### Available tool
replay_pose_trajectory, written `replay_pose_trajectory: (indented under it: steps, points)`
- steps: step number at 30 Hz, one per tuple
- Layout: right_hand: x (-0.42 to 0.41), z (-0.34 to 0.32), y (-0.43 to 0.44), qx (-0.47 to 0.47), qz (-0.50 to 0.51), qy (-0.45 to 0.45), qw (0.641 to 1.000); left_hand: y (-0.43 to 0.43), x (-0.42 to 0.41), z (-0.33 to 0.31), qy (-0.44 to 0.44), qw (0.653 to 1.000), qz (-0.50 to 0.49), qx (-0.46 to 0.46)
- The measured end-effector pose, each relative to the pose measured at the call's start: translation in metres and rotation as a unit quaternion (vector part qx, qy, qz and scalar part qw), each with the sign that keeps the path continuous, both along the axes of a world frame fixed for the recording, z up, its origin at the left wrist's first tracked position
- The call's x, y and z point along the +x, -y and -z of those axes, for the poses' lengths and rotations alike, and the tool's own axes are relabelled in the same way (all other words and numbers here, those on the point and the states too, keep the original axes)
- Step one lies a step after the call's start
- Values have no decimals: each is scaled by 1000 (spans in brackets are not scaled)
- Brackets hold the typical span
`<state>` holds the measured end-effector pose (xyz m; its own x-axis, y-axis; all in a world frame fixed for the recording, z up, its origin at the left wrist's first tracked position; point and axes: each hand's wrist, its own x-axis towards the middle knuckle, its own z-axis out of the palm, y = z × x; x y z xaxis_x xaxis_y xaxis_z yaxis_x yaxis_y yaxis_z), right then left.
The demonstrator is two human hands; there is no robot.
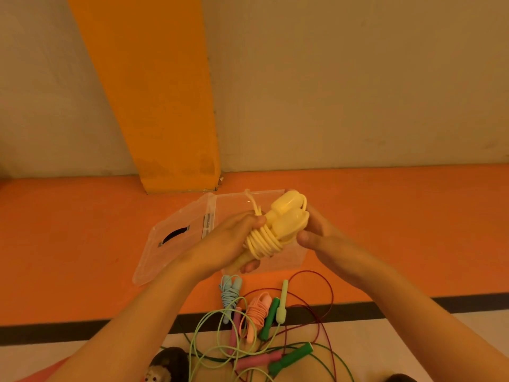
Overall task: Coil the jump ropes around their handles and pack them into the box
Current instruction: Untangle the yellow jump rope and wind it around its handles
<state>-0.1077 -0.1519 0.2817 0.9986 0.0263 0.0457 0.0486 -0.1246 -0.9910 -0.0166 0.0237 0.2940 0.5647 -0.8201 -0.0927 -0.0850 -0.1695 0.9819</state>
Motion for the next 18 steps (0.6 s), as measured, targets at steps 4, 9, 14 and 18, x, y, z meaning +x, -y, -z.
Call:
replay_pose_trajectory:
  steps: [4, 9, 14, 18]
  points:
    - [-1, 0, -1, -24, 3, -20, 1000, 1, 0, 1, 12, 1000, -11, 7]
    - [-3, 4, -8, -17, 5, -36, 999, 4, -8, -5, 52, 997, -27, 45]
    - [-7, 6, -13, 22, -22, -20, 999, 2, -3, -6, 23, 998, 21, 53]
    - [-9, 13, -18, 32, -5, -10, 999, 0, -2, -5, -16, 995, 87, 35]
